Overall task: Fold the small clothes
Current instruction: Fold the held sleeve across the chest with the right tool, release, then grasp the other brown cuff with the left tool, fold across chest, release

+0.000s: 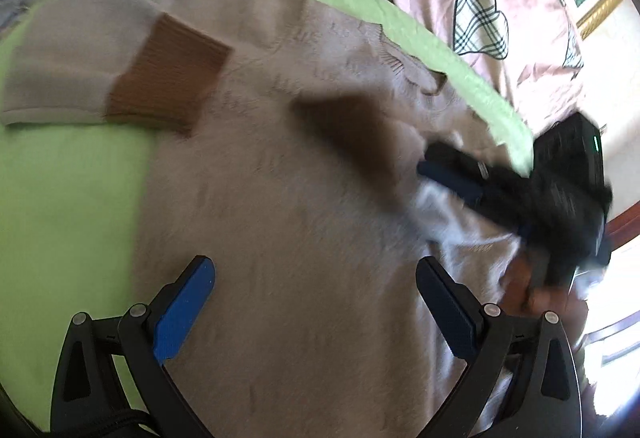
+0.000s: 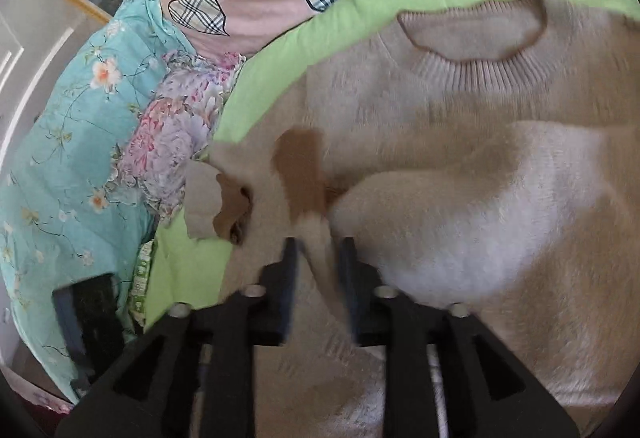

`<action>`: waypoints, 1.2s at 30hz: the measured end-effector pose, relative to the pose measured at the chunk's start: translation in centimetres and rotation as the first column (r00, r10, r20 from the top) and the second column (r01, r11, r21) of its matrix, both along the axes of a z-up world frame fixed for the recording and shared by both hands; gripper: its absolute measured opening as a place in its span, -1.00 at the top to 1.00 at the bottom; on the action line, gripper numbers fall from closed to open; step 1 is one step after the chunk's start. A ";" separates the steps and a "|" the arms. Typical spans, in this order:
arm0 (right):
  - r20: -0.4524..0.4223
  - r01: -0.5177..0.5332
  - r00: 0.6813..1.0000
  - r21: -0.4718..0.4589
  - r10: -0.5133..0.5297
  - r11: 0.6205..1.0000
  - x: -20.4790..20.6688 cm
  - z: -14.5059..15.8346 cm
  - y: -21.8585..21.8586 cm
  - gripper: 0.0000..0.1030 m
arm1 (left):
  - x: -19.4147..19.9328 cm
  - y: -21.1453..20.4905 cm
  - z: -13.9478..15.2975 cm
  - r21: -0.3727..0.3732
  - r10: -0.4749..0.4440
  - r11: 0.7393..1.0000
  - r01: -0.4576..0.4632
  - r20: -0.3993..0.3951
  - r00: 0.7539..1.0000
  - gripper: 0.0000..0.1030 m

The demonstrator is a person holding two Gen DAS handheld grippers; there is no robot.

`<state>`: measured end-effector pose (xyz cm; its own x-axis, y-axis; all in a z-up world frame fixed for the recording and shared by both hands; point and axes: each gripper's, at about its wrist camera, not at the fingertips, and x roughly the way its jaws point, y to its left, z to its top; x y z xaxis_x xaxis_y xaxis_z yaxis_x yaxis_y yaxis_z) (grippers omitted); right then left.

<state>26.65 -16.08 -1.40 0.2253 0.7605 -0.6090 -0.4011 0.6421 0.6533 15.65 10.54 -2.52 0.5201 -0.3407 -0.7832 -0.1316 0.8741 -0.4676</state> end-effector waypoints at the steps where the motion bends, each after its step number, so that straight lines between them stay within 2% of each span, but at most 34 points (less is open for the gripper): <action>1: 0.004 -0.005 1.000 0.006 0.005 1.000 -0.5 0.0 -0.3 0.11 | 1.0 -0.2 0.0 -0.029 -0.004 1.000 0.004 0.000 1.000 -0.96; 2: 0.012 -0.010 1.000 0.003 0.010 1.000 -0.9 0.1 -0.5 0.11 | 2.0 -0.3 -0.1 -0.058 -0.013 0.998 0.013 0.003 1.000 -0.96; 4: 0.031 0.010 0.999 -0.020 -0.009 1.000 -1.6 0.3 -1.8 0.11 | 3.7 -0.7 -0.6 -0.070 -0.022 0.997 0.021 -0.005 1.000 -0.96; 7: 0.050 0.078 0.996 -0.019 -0.077 0.997 -2.4 0.9 -4.7 0.11 | 6.6 -1.3 -1.8 -0.059 -0.019 0.998 0.017 -0.032 0.999 -0.96; 10: 0.067 0.158 0.985 -0.017 -0.157 0.987 -3.3 1.7 -7.9 0.10 | 8.4 -2.0 -1.5 -0.035 -0.025 0.999 0.025 0.007 1.000 -0.94; 11: 0.069 0.190 0.980 -0.012 -0.189 0.982 -3.8 2.0 -9.0 0.09 | 8.9 -2.3 -1.4 -0.022 -0.031 0.999 0.031 0.017 0.999 -0.81; 12: 0.071 0.220 0.973 -0.010 -0.219 0.975 -4.2 2.3 -9.9 0.05 | 9.4 -2.6 -1.3 -0.009 -0.039 0.999 0.039 0.029 0.999 -0.37; 13: 0.073 0.244 0.967 -0.009 -0.243 0.970 -4.6 2.4 -10.7 0.01 | 9.9 -3.3 -1.2 0.014 -0.065 0.998 0.064 0.043 0.997 -0.08; 14: 0.077 0.271 0.960 -0.007 -0.270 0.962 -5.0 2.6 -11.7 0.00 | 10.1 -3.6 -1.2 0.026 -0.090 0.996 0.089 0.043 0.995 0.76; 15: 0.081 0.290 0.954 -0.009 -0.288 0.957 -5.3 2.8 -12.3 -0.01 | 10.1 -3.8 -1.1 0.039 -0.109 0.993 0.107 0.041 0.993 0.90; 18: 0.104 0.341 0.935 -0.016 -0.338 0.940 -5.9 3.3 -14.4 -0.01 | 8.5 -3.2 1.4 0.154 -0.104 0.985 0.080 0.151 0.983 0.92; 19: 0.113 0.357 0.929 -0.020 -0.353 0.934 -6.1 3.5 -15.1 -0.01 | 8.1 -2.2 2.0 0.171 -0.091 0.983 0.060 0.180 0.980 0.92; 22: 0.143 0.425 0.899 -0.050 -0.415 0.904 -6.2 3.8 -17.6 -0.08 | 8.1 0.5 1.3 0.189 -0.028 0.982 -0.001 0.151 0.988 0.93; 24: 0.140 0.474 0.876 -0.067 -0.462 0.878 -5.7 3.7 -19.4 -0.12 | 8.2 1.8 0.5 0.163 -0.005 0.986 -0.016 0.127 0.992 0.93; 25: 0.140 0.492 0.866 -0.078 -0.479 0.867 -5.4 3.6 -20.0 -0.12 | 8.2 1.9 0.4 0.154 -0.005 0.988 -0.014 0.127 0.992 0.93; 29: 0.182 0.546 0.834 -0.141 -0.521 0.826 -3.3 3.5 -21.5 -0.17 | 8.3 1.5 0.7 0.194 0.012 0.980 -0.042 0.151 0.988 0.92; 32: 0.190 0.562 0.826 -0.194 -0.531 0.804 -1.2 2.8 -22.1 -0.17 | 8.8 1.2 0.7 0.200 -0.001 0.979 -0.027 0.142 0.990 0.92; 34: 0.184 0.554 0.833 -0.240 -0.523 0.797 0.5 2.1 -22.1 -0.17 | 8.5 0.8 0.8 0.247 -0.018 0.969 -0.019 0.145 0.989 0.92; 36: 0.173 0.537 0.844 -0.286 -0.509 0.794 2.2 1.2 -21.8 -0.17 | 8.3 1.1 0.6 0.252 -0.008 0.967 -0.028 0.140 0.990 0.92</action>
<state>28.83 -37.90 -0.17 0.5932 0.2857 -0.7527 0.0119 0.9317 0.3630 23.97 11.61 -1.95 0.6319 -0.1349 -0.7632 -0.0908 0.9650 -0.2458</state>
